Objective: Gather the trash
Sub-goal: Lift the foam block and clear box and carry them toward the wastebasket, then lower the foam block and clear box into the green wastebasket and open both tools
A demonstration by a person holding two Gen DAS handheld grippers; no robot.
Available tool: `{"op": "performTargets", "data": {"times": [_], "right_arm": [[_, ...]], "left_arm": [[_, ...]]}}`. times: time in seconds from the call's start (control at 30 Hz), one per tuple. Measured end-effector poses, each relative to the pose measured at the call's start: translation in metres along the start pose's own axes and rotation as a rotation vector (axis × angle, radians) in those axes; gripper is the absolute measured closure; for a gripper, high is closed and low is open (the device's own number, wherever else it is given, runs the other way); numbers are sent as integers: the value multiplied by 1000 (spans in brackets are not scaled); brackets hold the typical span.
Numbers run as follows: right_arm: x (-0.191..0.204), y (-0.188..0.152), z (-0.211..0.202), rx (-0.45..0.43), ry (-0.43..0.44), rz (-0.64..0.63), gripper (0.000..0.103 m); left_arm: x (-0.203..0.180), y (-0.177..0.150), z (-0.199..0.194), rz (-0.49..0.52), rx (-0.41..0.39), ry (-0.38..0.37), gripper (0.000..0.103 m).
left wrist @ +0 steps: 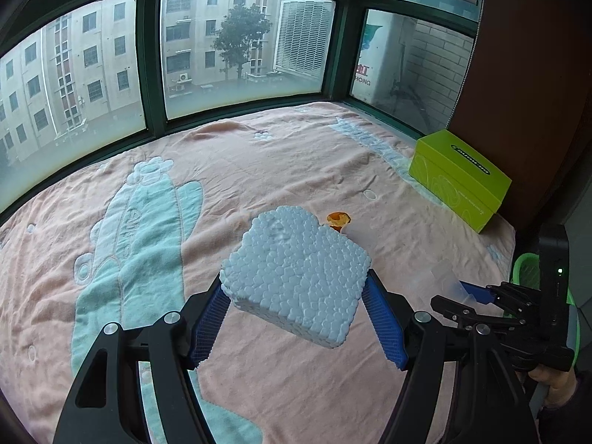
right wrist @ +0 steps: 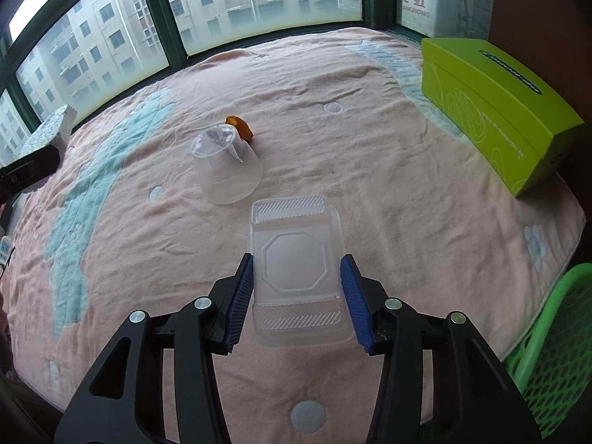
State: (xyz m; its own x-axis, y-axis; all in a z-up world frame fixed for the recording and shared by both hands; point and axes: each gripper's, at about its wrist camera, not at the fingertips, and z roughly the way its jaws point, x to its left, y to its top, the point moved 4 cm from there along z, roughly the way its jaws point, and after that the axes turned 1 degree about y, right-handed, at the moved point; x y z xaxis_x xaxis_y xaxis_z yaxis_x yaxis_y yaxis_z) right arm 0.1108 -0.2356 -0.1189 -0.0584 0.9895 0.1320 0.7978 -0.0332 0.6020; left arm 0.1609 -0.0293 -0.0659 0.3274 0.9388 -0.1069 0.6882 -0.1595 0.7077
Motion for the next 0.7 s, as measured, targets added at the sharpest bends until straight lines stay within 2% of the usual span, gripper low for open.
{"op": "performTargets", "data": {"times": [0.23, 0.4, 0.7], "right_arm": [[-11, -3, -52, -75, -3, 64, 55], [-33, -15, -94, -129, -42, 116, 55], [-84, -45, -154, -198, -165, 208, 55]], "left_arm": [[-30, -1, -17, 26, -28, -44, 34], [-60, -3, -27, 51, -41, -92, 34], [-126, -4, -32, 115, -49, -203, 34]]}}
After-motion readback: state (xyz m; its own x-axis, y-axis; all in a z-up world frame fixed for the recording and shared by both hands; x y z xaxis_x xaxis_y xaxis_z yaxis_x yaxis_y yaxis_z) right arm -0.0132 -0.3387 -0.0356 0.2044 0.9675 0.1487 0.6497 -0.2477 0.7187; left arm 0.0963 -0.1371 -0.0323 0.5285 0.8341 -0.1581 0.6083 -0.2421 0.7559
